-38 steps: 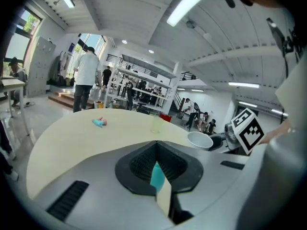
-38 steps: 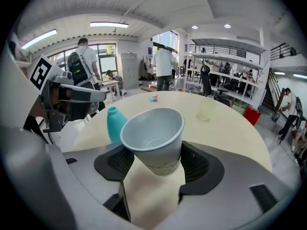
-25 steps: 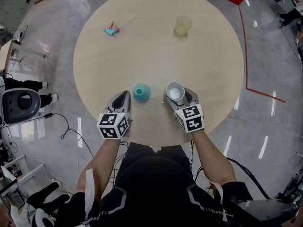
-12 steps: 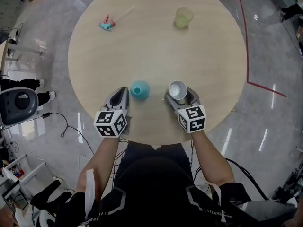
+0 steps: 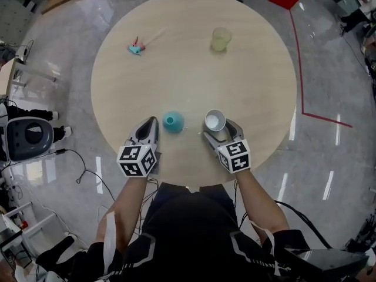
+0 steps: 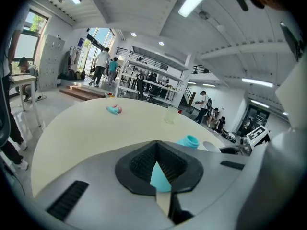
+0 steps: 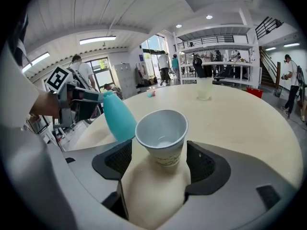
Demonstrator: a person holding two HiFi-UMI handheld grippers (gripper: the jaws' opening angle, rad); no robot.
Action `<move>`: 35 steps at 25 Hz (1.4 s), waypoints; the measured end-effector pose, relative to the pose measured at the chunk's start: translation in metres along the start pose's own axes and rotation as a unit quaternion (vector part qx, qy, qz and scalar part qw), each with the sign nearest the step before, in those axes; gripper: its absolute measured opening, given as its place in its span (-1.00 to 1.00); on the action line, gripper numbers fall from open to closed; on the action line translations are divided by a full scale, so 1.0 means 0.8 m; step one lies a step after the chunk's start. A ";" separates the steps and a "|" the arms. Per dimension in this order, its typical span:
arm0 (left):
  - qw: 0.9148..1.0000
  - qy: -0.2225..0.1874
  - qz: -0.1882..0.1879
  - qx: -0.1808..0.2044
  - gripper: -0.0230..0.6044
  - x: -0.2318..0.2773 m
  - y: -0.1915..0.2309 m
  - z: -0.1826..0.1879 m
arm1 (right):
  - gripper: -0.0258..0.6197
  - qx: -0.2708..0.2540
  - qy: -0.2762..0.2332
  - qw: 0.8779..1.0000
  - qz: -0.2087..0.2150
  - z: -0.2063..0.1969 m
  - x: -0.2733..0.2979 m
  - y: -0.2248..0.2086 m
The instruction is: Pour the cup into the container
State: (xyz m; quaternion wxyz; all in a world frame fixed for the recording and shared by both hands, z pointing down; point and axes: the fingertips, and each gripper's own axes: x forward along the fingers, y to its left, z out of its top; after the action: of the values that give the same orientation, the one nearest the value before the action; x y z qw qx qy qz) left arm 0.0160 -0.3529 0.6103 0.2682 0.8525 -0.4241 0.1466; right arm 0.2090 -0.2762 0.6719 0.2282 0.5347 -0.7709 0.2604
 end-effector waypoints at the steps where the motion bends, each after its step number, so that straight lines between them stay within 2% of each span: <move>1: 1.000 -0.004 0.004 0.002 -0.92 -0.003 0.000 0.005 | 0.12 0.001 -0.002 1.000 -0.002 0.001 -0.004 0.000; 7: 0.999 -0.030 0.000 0.011 -0.92 -0.015 -0.014 0.039 | 0.11 0.005 -0.037 0.999 -0.015 0.031 -0.037 -0.003; 11: 0.998 -0.065 -0.001 0.029 -0.92 -0.019 -0.029 0.076 | 0.11 -0.019 -0.080 0.997 -0.015 0.088 -0.050 -0.007; 15: 0.995 -0.086 -0.027 0.038 -0.92 -0.035 -0.060 0.102 | 0.10 -0.023 -0.117 0.993 -0.009 0.131 -0.076 0.000; 17: 0.994 -0.092 -0.045 0.039 -0.92 -0.043 -0.076 0.107 | -0.05 -0.029 -0.134 0.991 -0.006 0.144 -0.087 0.006; 20: 0.991 -0.106 -0.063 0.046 -0.92 -0.047 -0.095 0.117 | -0.47 -0.038 -0.169 0.985 -0.004 0.173 -0.100 0.005; 25: 0.989 -0.110 -0.081 0.057 -0.92 -0.056 -0.121 0.127 | -0.83 -0.025 -0.204 0.979 0.012 0.203 -0.126 0.012; 30: 0.986 -0.120 -0.095 0.069 -0.92 -0.062 -0.141 0.143 | -0.90 -0.011 -0.205 0.978 0.023 0.217 -0.146 0.017; 35: 0.981 -0.123 -0.143 0.057 -0.93 -0.078 -0.184 0.141 | -0.90 0.015 -0.237 0.971 0.010 0.228 -0.182 0.003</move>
State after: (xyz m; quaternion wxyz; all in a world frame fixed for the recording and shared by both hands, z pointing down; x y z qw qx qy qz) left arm 0.0991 -0.3050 0.4400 0.1835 0.9295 -0.3189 0.0250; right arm 0.2404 -0.2906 0.4408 0.0285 0.5769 -0.8042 0.1400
